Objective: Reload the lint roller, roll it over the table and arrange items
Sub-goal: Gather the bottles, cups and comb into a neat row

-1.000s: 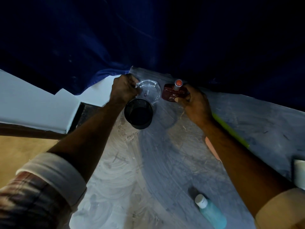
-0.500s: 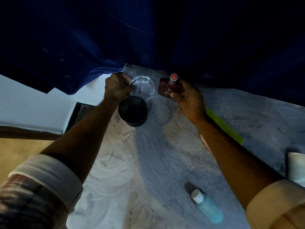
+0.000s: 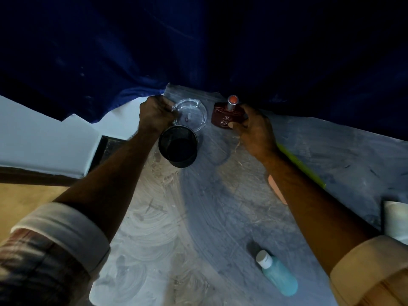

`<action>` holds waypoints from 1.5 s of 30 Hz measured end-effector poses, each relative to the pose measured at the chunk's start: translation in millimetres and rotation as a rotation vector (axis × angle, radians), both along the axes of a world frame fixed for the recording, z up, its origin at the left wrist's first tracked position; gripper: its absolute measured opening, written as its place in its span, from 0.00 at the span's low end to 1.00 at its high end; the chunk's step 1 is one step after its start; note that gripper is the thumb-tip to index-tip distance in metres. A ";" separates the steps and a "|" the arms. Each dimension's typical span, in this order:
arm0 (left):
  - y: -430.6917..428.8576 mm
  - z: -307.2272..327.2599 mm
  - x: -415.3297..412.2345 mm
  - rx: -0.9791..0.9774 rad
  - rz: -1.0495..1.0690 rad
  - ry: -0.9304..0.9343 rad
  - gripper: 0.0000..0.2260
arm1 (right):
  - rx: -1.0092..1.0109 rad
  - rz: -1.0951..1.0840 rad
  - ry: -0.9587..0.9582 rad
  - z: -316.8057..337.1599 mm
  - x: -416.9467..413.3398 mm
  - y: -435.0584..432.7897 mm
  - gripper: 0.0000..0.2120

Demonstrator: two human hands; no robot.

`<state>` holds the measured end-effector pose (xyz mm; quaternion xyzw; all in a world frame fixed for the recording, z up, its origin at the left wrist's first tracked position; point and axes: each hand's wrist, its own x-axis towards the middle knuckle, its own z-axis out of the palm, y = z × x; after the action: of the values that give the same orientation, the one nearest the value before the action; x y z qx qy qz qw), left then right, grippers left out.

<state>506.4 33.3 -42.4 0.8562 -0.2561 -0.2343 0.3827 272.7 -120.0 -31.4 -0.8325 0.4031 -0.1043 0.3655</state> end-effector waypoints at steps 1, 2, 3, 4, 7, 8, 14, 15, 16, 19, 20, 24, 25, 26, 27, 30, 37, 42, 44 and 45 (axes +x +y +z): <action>0.3 0.1 -0.4 -0.002 0.008 0.009 0.12 | 0.008 0.004 0.005 0.4 -0.2 -0.3 0.26; 0.5 -0.2 -0.3 -0.006 0.016 0.019 0.12 | 0.014 0.004 0.009 0.9 -0.2 0.1 0.26; 1.0 0.0 -0.6 -0.013 0.024 0.031 0.13 | 0.017 0.001 0.009 0.8 -0.1 -0.1 0.26; 1.6 0.7 -1.0 -0.021 0.034 0.044 0.13 | 0.018 -0.003 0.009 1.0 0.3 0.1 0.26; 1.4 1.2 -0.7 -0.028 0.070 0.087 0.12 | 0.018 -0.002 0.021 1.8 0.9 0.0 0.25; 1.3 2.2 0.1 -0.010 0.081 0.086 0.11 | 0.016 0.000 0.025 2.1 0.6 0.6 0.25; 18.5 27.3 -3.5 -0.178 0.283 0.189 0.02 | 0.042 0.021 0.001 16.8 -22.8 3.4 0.27; 26.8 36.2 -8.0 -0.218 0.336 0.138 0.03 | 0.006 0.011 -0.012 23.3 -37.5 2.5 0.25; 37.1 48.7 -16.6 -0.265 0.383 0.093 0.05 | -0.048 -0.013 -0.023 31.0 -56.1 2.2 0.21; 66.9 82.3 -77.3 -0.517 0.296 0.112 0.07 | -0.267 -0.081 0.069 48.7 -125.8 10.2 0.07; 73.5 89.5 -111.0 -0.568 0.168 0.169 0.07 | -0.300 -0.080 0.152 50.7 -146.3 17.0 0.08; 62.0 73.9 -246.5 -0.398 -0.120 0.698 0.09 | -0.228 -0.068 0.434 35.0 -188.8 47.9 0.17; 52.7 60.0 -269.6 -0.320 -0.073 0.807 0.12 | -0.210 -0.075 0.468 29.7 -191.6 52.7 0.19; 42.6 45.2 -287.3 -0.262 -0.002 0.896 0.12 | -0.184 -0.091 0.478 25.5 -193.0 56.2 0.21; 32.9 33.1 -299.3 -0.224 0.061 0.955 0.09 | -0.152 -0.112 0.464 21.3 -194.3 58.0 0.21; 13.5 8.4 -316.3 -0.188 0.093 0.912 0.05 | -0.010 -0.182 0.370 10.5 -196.5 59.3 0.20; 22.6 18.6 -303.2 -0.368 0.114 0.469 0.12 | 0.066 -0.196 0.004 15.8 -164.5 63.6 0.11; 15.5 31.2 -273.5 -0.530 0.169 0.203 0.20 | 0.039 -0.069 -0.200 22.9 -103.0 58.9 0.08; 7.2 31.2 -263.1 -0.554 0.202 0.190 0.22 | -0.013 -0.022 -0.208 20.1 -80.8 55.0 0.09; 3.5 29.9 -257.7 -0.561 0.221 0.181 0.22 | -0.050 0.000 -0.199 17.7 -71.1 53.3 0.10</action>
<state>248.6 36.9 -12.5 0.7157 -0.1808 -0.1868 0.6482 201.6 -66.7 -13.6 -0.8268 0.3623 -0.1965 0.3827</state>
